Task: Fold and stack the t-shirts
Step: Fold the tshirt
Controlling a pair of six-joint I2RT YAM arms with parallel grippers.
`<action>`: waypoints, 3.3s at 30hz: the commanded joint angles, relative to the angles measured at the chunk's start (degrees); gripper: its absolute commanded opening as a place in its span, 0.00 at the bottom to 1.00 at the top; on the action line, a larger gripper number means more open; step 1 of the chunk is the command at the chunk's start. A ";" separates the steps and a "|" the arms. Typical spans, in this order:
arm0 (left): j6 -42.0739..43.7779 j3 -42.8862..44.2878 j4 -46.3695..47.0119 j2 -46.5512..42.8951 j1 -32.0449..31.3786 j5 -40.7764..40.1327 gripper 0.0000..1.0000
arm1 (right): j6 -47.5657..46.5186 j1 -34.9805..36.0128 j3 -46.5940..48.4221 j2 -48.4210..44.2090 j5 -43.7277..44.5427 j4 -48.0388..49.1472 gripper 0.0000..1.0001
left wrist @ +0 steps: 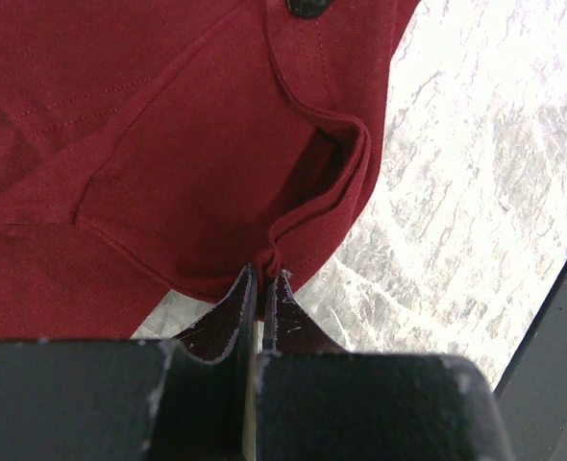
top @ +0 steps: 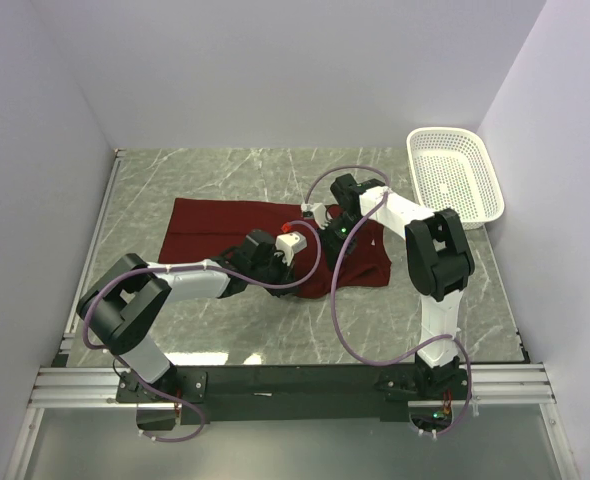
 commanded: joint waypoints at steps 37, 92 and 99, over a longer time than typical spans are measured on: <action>-12.88 21.76 6.26 14.03 13.17 0.63 0.01 | 12.39 -5.99 8.81 -3.84 4.28 20.14 0.00; -12.98 30.91 -0.25 14.32 13.61 -24.06 0.73 | 20.30 -6.61 9.69 0.91 26.34 27.52 0.50; -7.96 23.72 -0.51 0.69 14.40 -31.37 0.83 | 16.80 -9.06 5.12 -6.29 7.76 25.17 0.51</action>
